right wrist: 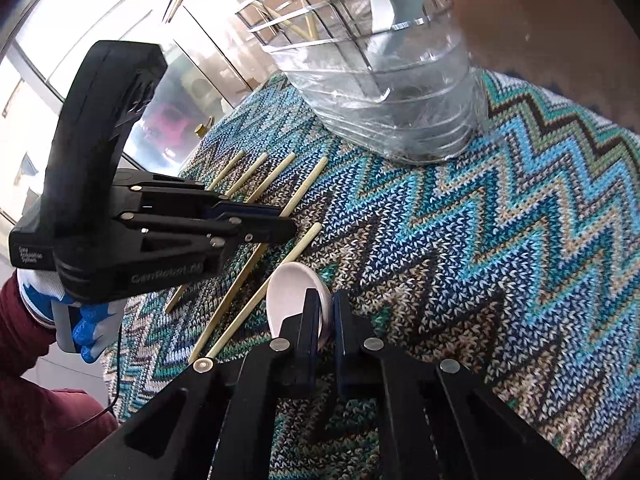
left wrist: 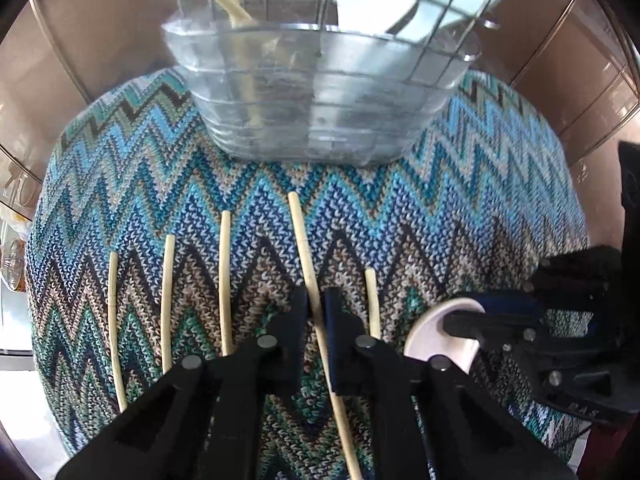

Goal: Organize utensils
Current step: 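Close the left tool on a chopstick while the right tool grips the pink spoon, then lift the chopstick with the left tool over the holder while the right tool carries the spoon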

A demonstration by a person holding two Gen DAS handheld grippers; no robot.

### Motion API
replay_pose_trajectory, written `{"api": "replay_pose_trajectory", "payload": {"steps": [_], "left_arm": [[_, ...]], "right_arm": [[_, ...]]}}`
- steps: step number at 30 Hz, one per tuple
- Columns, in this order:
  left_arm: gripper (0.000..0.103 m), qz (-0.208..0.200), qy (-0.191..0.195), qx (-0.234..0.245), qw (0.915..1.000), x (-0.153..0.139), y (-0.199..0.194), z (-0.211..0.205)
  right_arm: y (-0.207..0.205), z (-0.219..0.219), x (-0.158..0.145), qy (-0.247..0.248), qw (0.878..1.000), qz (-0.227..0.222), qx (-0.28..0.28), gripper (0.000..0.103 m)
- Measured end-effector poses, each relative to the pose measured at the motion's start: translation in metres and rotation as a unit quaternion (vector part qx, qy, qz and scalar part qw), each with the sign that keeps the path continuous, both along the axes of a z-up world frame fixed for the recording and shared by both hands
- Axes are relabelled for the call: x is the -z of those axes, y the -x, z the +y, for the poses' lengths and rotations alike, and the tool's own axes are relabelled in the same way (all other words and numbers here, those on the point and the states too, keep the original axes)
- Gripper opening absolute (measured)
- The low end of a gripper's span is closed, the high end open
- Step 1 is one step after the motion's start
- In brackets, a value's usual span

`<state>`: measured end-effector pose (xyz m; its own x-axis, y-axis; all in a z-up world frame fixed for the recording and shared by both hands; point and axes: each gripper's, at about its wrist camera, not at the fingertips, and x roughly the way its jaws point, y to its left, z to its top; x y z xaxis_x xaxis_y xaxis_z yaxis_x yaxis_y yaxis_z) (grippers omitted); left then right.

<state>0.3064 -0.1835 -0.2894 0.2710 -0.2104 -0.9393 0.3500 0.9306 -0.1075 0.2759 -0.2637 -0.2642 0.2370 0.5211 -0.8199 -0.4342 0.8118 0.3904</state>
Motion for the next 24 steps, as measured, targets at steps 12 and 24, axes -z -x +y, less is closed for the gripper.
{"api": "replay_pose_trajectory", "payload": {"steps": [12,24], "left_arm": [[0.005,-0.087,0.119,-0.025,0.9888,-0.043,0.048,0.048],[0.005,-0.11,0.17,-0.018,0.979,-0.093,0.086,0.099]], "right_arm": [[0.055,0.007,-0.047,0.035,0.994,-0.096,0.05,0.007],[0.113,-0.013,-0.087,0.032,0.986,-0.132,0.095,0.007]]}}
